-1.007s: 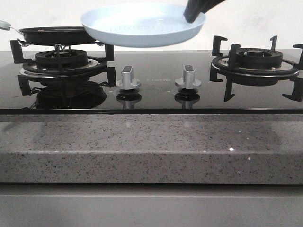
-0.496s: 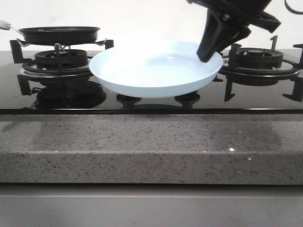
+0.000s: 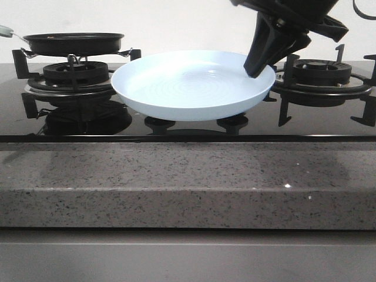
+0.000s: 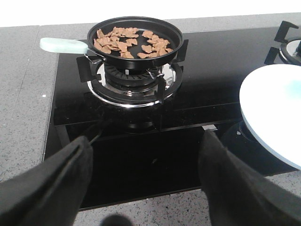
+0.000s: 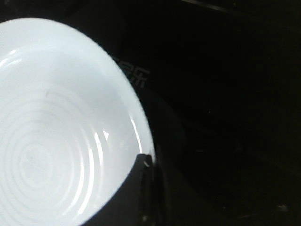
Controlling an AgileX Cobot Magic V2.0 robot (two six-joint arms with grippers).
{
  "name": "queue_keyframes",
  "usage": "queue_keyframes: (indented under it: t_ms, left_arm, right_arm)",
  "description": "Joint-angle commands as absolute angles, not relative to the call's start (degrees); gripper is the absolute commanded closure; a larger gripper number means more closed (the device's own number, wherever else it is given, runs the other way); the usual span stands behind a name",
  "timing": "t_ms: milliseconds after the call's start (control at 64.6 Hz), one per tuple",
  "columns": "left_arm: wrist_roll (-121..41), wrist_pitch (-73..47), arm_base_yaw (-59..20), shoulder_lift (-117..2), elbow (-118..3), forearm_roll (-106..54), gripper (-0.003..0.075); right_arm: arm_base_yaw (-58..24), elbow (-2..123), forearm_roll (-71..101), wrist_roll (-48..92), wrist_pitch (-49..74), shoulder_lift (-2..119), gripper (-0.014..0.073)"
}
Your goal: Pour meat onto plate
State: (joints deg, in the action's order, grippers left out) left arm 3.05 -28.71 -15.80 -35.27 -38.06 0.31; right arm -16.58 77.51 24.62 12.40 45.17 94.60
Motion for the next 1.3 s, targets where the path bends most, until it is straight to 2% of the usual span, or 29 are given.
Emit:
queue_keyframes:
  t_ms: [0,604,805,1007,1285]
  left_arm:
    - [3.17,-24.3,-16.1,-35.69,-39.74,0.0,0.0248]
    - [3.29,-23.57,-16.1,-35.69,-39.88,-0.92,0.0246]
    - [3.29,-28.27,-16.1,-36.34,-43.62,0.0,0.0183]
    - [3.29,-34.17,-14.61,-42.85,-49.73,0.72,0.0183]
    - [2.2,-38.73,-6.0,-55.81,-59.47,-1.32,0.0183]
  right_arm:
    - [-16.58,78.98,26.38,13.12,42.95,91.62,0.0653]
    - [-16.58,78.98,26.38,13.12,42.95,91.62,0.0653]
    - [-16.58,78.98,26.38,13.12,42.95,91.62,0.0653]
    - [-16.58,78.98,26.38,13.12,42.95,91.62,0.0653]
    - [-16.58,78.98,26.38,13.12,42.95,91.62,0.0653]
